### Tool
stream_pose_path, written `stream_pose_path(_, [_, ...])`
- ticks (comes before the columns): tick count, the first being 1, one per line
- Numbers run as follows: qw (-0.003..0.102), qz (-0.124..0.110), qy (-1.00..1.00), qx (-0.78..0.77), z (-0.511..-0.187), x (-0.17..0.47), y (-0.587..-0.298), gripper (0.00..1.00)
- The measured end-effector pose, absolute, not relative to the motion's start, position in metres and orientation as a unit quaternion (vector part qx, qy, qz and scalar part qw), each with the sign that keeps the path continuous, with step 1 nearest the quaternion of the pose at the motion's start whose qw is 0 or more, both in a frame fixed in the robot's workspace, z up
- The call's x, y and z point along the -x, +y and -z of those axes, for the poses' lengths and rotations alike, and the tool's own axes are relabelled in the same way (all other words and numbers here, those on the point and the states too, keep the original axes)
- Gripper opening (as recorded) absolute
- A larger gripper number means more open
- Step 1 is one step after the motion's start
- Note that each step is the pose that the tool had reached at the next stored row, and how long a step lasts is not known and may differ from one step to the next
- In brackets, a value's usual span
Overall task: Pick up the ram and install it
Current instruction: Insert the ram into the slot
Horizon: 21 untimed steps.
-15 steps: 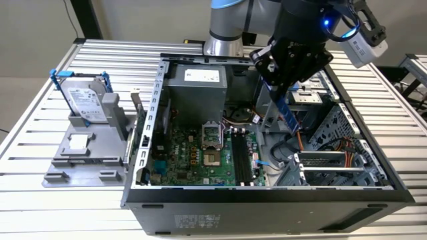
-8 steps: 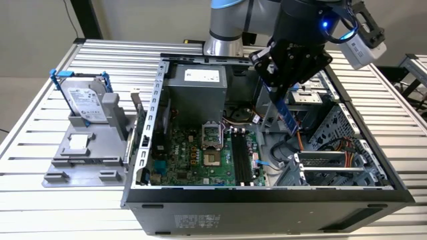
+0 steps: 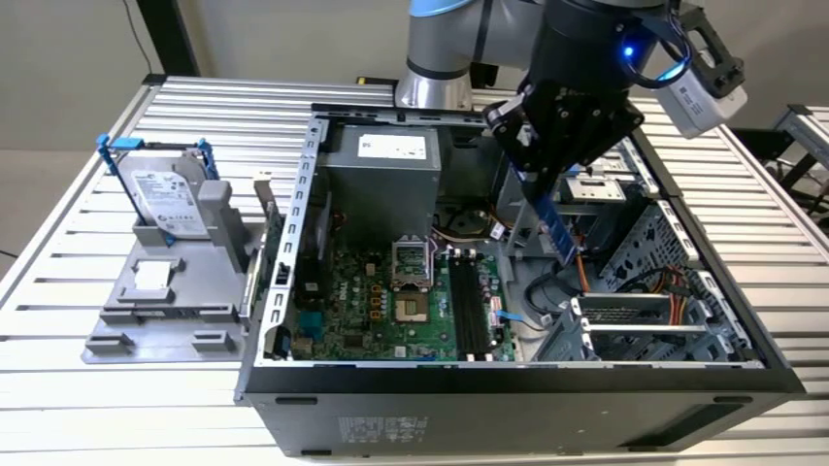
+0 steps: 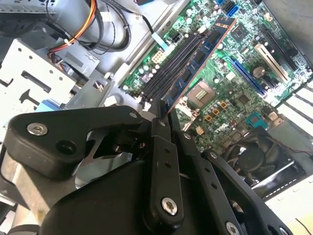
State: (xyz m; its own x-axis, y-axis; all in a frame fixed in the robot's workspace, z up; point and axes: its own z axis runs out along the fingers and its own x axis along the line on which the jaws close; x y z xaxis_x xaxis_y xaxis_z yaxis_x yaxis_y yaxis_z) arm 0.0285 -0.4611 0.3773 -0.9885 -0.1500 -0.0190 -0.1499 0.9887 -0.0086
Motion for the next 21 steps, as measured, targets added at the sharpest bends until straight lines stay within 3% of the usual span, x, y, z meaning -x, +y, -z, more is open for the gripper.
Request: stream_pose_path(21, [0.009, 0.009, 0.999, 0.045, -0.367, -0.026, -0.461, 0.00])
